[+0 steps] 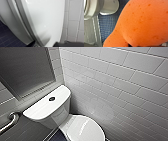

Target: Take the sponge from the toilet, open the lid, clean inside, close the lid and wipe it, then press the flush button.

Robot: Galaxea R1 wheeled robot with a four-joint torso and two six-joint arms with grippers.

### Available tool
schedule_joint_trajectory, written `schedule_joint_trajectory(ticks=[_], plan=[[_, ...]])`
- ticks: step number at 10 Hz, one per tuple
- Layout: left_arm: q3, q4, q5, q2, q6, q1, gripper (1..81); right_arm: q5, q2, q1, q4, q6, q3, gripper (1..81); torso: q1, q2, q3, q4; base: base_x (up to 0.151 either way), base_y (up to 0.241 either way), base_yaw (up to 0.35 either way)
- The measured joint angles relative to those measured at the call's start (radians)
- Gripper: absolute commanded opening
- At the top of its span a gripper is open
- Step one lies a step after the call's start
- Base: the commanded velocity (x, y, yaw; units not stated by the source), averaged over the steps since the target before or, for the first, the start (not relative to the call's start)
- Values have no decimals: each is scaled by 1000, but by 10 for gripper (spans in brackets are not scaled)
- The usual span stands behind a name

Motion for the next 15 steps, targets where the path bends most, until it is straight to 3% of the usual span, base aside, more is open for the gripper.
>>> schedule_joint_trajectory(ticks=[8,15], plan=[[-52,2,-6,43,-12,1,811,1,-27,-3,0,-1,50,10,0,0,0,0,0,0,0],[-132,34,-62,90,-135,9,811,2,-27,-8,0,0,50,10,0,0,0,0,0,0,0]])
